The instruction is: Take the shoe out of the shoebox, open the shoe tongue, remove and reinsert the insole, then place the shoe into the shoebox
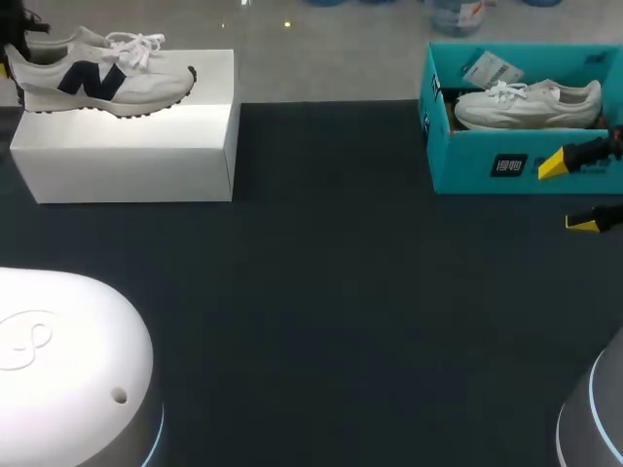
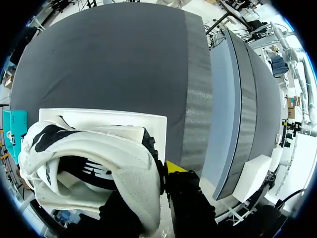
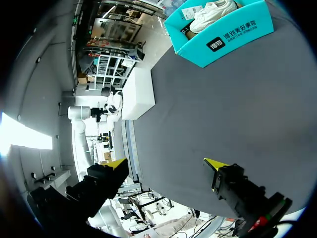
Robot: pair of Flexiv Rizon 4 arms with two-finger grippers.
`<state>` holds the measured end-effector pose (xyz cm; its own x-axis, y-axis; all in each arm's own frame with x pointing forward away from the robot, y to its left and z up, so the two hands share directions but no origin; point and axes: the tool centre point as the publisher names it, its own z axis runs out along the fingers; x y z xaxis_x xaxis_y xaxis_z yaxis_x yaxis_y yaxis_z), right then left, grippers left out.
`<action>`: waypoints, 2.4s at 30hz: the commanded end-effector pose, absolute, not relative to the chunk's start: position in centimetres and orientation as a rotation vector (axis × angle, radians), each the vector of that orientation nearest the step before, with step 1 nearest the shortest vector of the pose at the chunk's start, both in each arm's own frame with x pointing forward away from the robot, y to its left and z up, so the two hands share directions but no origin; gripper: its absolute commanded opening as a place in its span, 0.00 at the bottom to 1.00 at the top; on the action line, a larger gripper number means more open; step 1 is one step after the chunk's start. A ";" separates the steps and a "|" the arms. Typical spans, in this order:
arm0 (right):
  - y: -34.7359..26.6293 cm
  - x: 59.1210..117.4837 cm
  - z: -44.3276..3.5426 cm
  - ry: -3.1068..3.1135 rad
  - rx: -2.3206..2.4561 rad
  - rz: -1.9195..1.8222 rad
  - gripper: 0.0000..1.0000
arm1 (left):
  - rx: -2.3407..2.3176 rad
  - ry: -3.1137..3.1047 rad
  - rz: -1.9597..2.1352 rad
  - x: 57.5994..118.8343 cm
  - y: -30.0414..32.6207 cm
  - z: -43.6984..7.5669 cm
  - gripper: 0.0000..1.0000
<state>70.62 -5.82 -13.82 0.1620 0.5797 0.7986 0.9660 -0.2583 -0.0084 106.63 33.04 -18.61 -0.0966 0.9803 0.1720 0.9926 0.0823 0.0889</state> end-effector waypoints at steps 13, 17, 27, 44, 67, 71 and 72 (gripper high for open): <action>-5.8 70.6 -13.9 -1.461 -1.915 -0.945 1.00 | -2.129 -2.267 -0.288 106.9 32.5 -20.4 0.00; -5.8 70.6 -13.9 -1.461 -1.915 -0.945 1.00 | -2.129 -2.239 -0.238 107.7 32.7 -22.2 0.00; -5.8 70.6 -13.9 -1.461 -1.915 -0.945 1.00 | -2.084 -2.260 -0.155 109.4 33.0 -26.0 0.00; -5.8 70.6 -13.9 -1.461 -1.915 -0.945 1.00 | -2.093 -2.251 -0.175 109.5 32.9 -33.0 0.00; -5.8 70.6 -13.9 -1.461 -1.915 -0.945 1.00 | -2.107 -2.182 -0.127 109.3 32.3 -38.1 0.13; -5.8 70.6 -13.9 -1.461 -1.915 -0.945 1.00 | -2.110 -2.175 -0.121 109.1 32.4 -38.0 0.74; -5.8 70.6 -13.9 -1.461 -1.915 -0.945 1.00 | -2.108 -2.177 -0.121 109.0 32.4 -37.9 0.84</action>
<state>70.62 -5.82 -13.82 0.1621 0.5797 0.7986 0.9660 -0.2584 -0.0085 108.90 32.27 -38.20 -0.0309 0.9905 0.1341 0.9994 0.0330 -0.0134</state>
